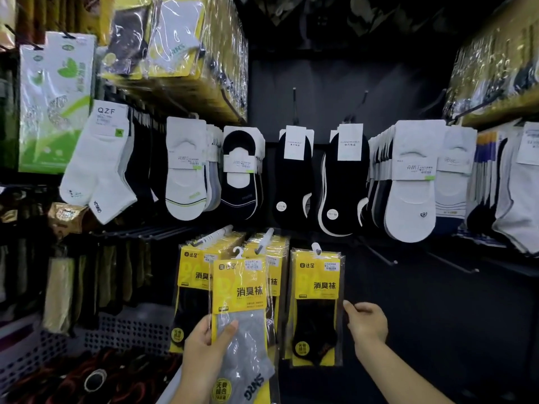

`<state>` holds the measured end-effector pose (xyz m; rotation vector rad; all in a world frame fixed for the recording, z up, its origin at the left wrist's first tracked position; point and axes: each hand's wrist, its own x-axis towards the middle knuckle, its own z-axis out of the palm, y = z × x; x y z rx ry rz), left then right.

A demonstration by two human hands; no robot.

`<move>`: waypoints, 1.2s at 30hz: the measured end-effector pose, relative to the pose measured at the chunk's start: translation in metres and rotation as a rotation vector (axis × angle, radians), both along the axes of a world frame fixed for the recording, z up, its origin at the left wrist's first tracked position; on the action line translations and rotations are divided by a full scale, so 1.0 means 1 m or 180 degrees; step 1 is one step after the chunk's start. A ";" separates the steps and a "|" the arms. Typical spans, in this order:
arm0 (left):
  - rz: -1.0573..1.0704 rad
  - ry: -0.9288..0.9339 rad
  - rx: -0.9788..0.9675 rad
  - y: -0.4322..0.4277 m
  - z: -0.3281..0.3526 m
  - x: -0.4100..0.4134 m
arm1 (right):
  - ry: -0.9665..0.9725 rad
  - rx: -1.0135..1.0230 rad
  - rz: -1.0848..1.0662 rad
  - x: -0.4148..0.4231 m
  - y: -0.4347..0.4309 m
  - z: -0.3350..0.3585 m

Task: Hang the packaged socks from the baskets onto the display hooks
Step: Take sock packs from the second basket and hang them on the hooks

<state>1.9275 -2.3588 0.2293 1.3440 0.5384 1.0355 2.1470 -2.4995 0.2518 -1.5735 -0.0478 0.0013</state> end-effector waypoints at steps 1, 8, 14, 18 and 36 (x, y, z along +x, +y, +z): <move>-0.0021 -0.0004 -0.0008 0.000 -0.001 0.001 | 0.0070 -0.0035 0.0051 -0.001 -0.003 -0.003; -0.0308 0.0195 -0.0015 -0.018 -0.003 0.028 | -0.0223 0.0017 0.1357 -0.038 -0.014 0.008; -0.0819 0.0291 0.0242 -0.048 0.003 0.058 | -0.0342 0.0274 0.1941 -0.062 -0.019 0.015; -0.0852 0.0093 0.0209 -0.057 0.013 0.070 | -0.0518 0.0672 0.1517 -0.056 -0.029 0.012; -0.0979 0.0371 0.0586 -0.050 -0.025 0.120 | -0.0196 0.0278 0.1097 0.001 0.009 -0.008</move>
